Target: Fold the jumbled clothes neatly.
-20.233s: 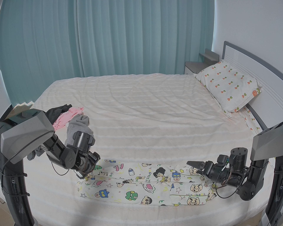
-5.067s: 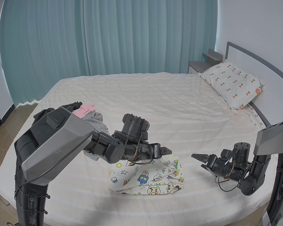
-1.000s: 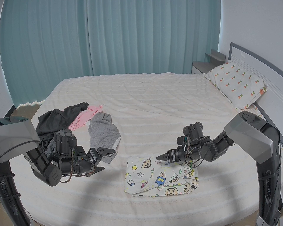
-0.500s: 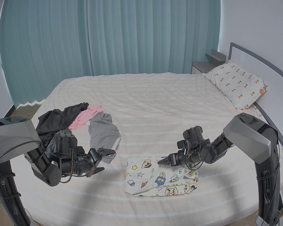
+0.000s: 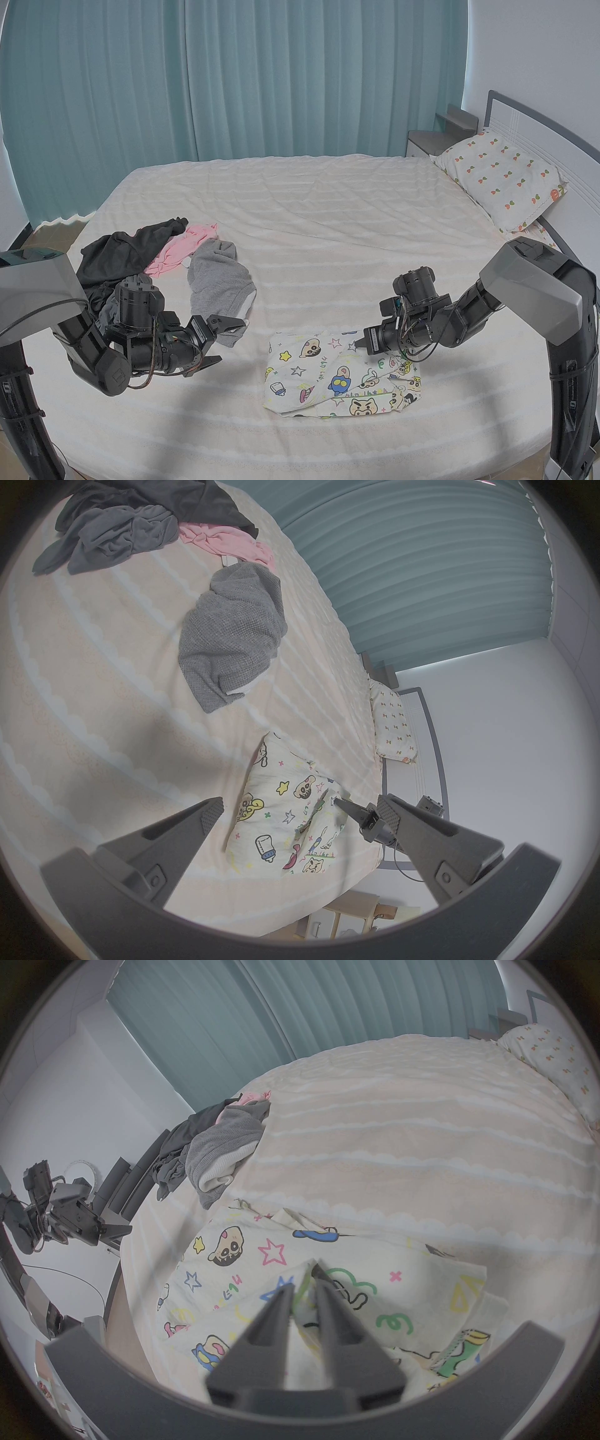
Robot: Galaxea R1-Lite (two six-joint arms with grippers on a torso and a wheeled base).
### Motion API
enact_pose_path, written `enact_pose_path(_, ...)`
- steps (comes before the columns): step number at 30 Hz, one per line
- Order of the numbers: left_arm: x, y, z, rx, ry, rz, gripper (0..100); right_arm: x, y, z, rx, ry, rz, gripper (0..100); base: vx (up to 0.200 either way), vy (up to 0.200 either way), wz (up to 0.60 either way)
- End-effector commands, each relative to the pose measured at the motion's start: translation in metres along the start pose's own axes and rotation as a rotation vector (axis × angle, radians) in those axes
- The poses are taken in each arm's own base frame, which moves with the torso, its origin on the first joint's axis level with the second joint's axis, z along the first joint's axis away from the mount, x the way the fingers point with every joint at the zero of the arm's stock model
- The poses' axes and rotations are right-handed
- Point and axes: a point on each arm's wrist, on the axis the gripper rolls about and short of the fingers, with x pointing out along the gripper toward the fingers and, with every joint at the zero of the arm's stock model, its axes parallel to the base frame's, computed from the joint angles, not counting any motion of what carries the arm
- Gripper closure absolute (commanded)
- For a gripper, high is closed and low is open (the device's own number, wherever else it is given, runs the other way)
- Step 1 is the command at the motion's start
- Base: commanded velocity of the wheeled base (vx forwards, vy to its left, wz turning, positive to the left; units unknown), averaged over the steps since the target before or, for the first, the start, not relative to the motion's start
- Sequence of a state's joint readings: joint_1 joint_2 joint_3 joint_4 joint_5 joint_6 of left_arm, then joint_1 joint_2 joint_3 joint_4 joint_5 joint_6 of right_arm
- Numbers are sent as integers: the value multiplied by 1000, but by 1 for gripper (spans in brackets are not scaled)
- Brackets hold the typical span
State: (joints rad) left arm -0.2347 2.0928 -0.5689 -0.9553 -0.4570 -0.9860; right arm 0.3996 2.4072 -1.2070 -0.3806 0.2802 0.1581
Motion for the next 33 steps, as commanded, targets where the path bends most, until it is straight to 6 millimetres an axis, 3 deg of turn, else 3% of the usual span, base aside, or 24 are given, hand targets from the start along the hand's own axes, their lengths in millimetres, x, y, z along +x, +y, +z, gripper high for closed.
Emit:
enact_pose_path(1, 0, 0, 0, -1, 0, 0, 0, -10, 1, 3, -1, -14, -4, 100, 0, 0, 0)
enact_pose_path(6, 0, 1, 0, -2, 0, 2, 0, -19, 3, 0, -7, -8, -5, 100, 0, 0, 0)
enact_pose_path(11, 0, 1, 0, -2, 0, 2, 0, -48, 11, -8, -16, -4, 2, 100, 0, 0, 0)
enact_pose_path(18, 0, 1, 0, -2, 0, 2, 0, -75, 16, -39, -43, 29, 20, 100, 0, 0, 0)
enact_pose_path(33, 0, 1, 0, -3, 1, 3, 0, -88, 14, -92, -39, 72, 20, 100, 0, 0, 0)
